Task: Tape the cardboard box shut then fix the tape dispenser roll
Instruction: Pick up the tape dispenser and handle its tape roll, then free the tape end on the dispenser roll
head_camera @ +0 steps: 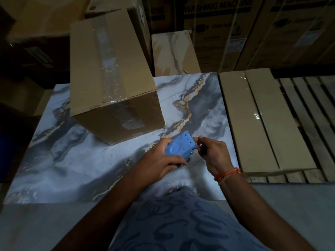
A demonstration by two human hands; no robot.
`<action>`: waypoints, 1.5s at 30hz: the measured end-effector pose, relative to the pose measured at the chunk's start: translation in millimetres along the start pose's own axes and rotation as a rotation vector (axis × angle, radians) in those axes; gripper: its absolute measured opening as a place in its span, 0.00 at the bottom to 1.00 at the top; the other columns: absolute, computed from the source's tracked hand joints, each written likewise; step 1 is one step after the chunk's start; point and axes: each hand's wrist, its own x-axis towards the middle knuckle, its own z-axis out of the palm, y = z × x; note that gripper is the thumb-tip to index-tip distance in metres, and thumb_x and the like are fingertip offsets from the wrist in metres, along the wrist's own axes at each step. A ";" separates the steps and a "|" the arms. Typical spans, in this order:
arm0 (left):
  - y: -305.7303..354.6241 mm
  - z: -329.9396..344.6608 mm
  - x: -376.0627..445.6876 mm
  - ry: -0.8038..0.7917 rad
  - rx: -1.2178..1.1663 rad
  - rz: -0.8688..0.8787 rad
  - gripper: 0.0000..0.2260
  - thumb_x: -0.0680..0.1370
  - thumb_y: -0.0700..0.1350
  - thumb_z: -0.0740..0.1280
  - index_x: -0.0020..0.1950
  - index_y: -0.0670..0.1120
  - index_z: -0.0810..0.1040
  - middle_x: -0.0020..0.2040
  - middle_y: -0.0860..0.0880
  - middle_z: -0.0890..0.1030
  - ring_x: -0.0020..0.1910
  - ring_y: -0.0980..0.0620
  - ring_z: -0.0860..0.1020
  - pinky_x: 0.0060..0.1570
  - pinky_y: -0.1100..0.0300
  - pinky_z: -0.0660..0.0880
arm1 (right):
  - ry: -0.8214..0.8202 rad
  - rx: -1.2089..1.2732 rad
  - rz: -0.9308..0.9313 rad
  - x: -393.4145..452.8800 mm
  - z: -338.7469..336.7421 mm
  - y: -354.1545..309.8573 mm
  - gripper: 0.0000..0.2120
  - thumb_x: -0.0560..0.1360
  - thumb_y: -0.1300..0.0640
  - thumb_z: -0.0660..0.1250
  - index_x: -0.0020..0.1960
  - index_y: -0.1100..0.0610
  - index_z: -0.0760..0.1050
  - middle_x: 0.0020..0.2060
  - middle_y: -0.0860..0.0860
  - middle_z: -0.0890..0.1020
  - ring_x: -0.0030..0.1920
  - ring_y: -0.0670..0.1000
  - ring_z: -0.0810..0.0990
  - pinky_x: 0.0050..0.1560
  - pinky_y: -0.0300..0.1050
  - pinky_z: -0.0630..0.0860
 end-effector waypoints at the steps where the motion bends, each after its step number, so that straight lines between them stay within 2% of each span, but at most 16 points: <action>1: -0.1 -0.1 0.5 -0.012 0.012 -0.009 0.13 0.78 0.51 0.71 0.61 0.64 0.81 0.71 0.45 0.67 0.64 0.46 0.73 0.62 0.57 0.74 | 0.007 0.013 -0.006 1.4 -1.1 -2.6 0.09 0.78 0.64 0.65 0.48 0.67 0.83 0.35 0.55 0.86 0.33 0.46 0.81 0.38 0.37 0.75; 4: -6.2 2.4 -7.4 -0.082 0.036 -0.044 0.13 0.78 0.51 0.71 0.61 0.65 0.80 0.71 0.45 0.68 0.66 0.45 0.72 0.62 0.60 0.70 | 0.080 0.066 -0.087 15.3 -14.4 -21.0 0.08 0.77 0.66 0.66 0.44 0.65 0.83 0.30 0.52 0.85 0.31 0.45 0.81 0.33 0.34 0.76; 7: -17.0 4.3 -18.8 -0.156 0.026 -0.095 0.14 0.78 0.49 0.71 0.61 0.64 0.81 0.72 0.44 0.68 0.66 0.43 0.74 0.62 0.60 0.68 | 0.100 0.054 -0.139 28.5 -30.0 -40.9 0.09 0.77 0.66 0.66 0.41 0.61 0.83 0.31 0.51 0.86 0.33 0.47 0.83 0.35 0.34 0.78; 13: -18.5 -1.3 -11.9 -0.169 0.076 -0.130 0.15 0.77 0.51 0.71 0.61 0.65 0.80 0.72 0.45 0.68 0.65 0.42 0.74 0.64 0.56 0.72 | 0.108 0.153 -0.049 46.2 -33.6 -35.6 0.06 0.77 0.70 0.64 0.45 0.67 0.79 0.28 0.51 0.85 0.31 0.49 0.82 0.30 0.34 0.78; 16: -17.1 -2.8 -11.0 -0.178 0.095 -0.120 0.13 0.78 0.52 0.70 0.61 0.66 0.80 0.73 0.46 0.66 0.67 0.43 0.73 0.64 0.57 0.70 | 0.123 0.198 0.004 57.2 -41.1 -32.4 0.05 0.75 0.71 0.63 0.46 0.69 0.78 0.30 0.56 0.84 0.34 0.53 0.79 0.27 0.35 0.76; 19: -14.7 0.9 -11.0 -0.192 0.107 -0.100 0.13 0.79 0.52 0.70 0.62 0.65 0.80 0.73 0.46 0.66 0.67 0.45 0.72 0.62 0.62 0.65 | 0.120 0.180 0.009 61.5 -45.3 -31.5 0.06 0.75 0.71 0.64 0.50 0.71 0.77 0.28 0.55 0.83 0.30 0.50 0.82 0.28 0.35 0.77; 21: -14.7 3.1 -7.9 -0.186 0.109 -0.078 0.13 0.78 0.52 0.70 0.62 0.65 0.80 0.73 0.46 0.66 0.65 0.45 0.72 0.60 0.63 0.63 | 0.124 0.186 -0.001 62.9 -46.7 -33.5 0.05 0.76 0.70 0.65 0.45 0.70 0.79 0.27 0.53 0.84 0.33 0.51 0.82 0.30 0.36 0.78; 23: -11.0 4.0 -0.3 -0.243 0.096 -0.154 0.14 0.77 0.58 0.69 0.62 0.64 0.79 0.72 0.50 0.67 0.65 0.48 0.71 0.61 0.63 0.64 | 0.122 0.167 -0.027 63.8 -47.3 -35.1 0.05 0.77 0.69 0.66 0.44 0.67 0.80 0.29 0.53 0.85 0.34 0.50 0.83 0.34 0.37 0.79; 25: -3.3 3.7 9.7 -0.301 0.013 -0.331 0.27 0.68 0.69 0.65 0.63 0.61 0.77 0.67 0.53 0.72 0.62 0.50 0.74 0.61 0.57 0.72 | 0.095 0.100 -0.056 62.4 -46.7 -35.4 0.05 0.77 0.68 0.66 0.48 0.67 0.81 0.34 0.55 0.85 0.33 0.48 0.84 0.35 0.36 0.80; 26: -0.2 5.3 14.7 -0.307 -0.019 -0.392 0.32 0.62 0.71 0.64 0.63 0.59 0.75 0.63 0.53 0.75 0.58 0.51 0.76 0.58 0.54 0.76 | 0.076 0.069 -0.070 61.9 -46.6 -34.6 0.05 0.77 0.67 0.66 0.49 0.68 0.81 0.37 0.56 0.85 0.34 0.48 0.84 0.36 0.36 0.80; 28: 2.7 10.7 24.0 -0.320 -0.011 -0.393 0.36 0.59 0.71 0.64 0.64 0.58 0.73 0.59 0.53 0.76 0.54 0.52 0.77 0.55 0.51 0.78 | 0.038 0.014 -0.100 60.3 -47.2 -34.5 0.06 0.77 0.65 0.68 0.47 0.65 0.83 0.39 0.57 0.85 0.37 0.50 0.83 0.42 0.38 0.79; 30: 9.4 16.2 30.9 -0.377 0.008 -0.386 0.29 0.67 0.67 0.68 0.65 0.57 0.75 0.62 0.51 0.75 0.58 0.48 0.76 0.55 0.53 0.75 | 0.002 -0.026 -0.135 58.9 -49.5 -35.8 0.08 0.78 0.62 0.68 0.44 0.61 0.84 0.40 0.57 0.85 0.39 0.51 0.82 0.44 0.40 0.78; 33: 13.7 24.7 39.2 -0.456 0.192 -0.247 0.17 0.80 0.55 0.66 0.69 0.65 0.75 0.70 0.46 0.67 0.66 0.42 0.71 0.61 0.52 0.72 | -0.033 -0.047 -0.179 57.8 -54.1 -38.4 0.09 0.79 0.59 0.67 0.44 0.60 0.85 0.40 0.56 0.85 0.40 0.51 0.82 0.42 0.38 0.77; 39: 24.9 38.4 63.2 -0.462 0.258 -0.151 0.20 0.81 0.54 0.65 0.73 0.65 0.72 0.70 0.41 0.66 0.67 0.39 0.71 0.67 0.49 0.71 | -0.093 -0.222 -0.235 55.6 -66.6 -38.2 0.13 0.81 0.53 0.65 0.52 0.59 0.85 0.47 0.51 0.88 0.46 0.47 0.84 0.46 0.41 0.74; 42: 24.9 46.2 73.2 -0.417 0.119 -0.192 0.21 0.79 0.57 0.67 0.73 0.64 0.73 0.75 0.40 0.64 0.71 0.39 0.69 0.71 0.48 0.70 | -0.111 -0.293 -0.250 55.7 -69.8 -40.4 0.13 0.80 0.52 0.66 0.54 0.58 0.85 0.49 0.49 0.87 0.47 0.44 0.83 0.47 0.42 0.74; 45: 16.4 53.8 71.4 -0.280 -0.080 -0.244 0.21 0.78 0.57 0.69 0.71 0.61 0.76 0.78 0.43 0.62 0.74 0.43 0.69 0.73 0.52 0.68 | -0.122 -0.337 -0.274 57.5 -70.4 -41.1 0.12 0.80 0.54 0.66 0.55 0.59 0.85 0.49 0.47 0.87 0.44 0.37 0.82 0.44 0.34 0.74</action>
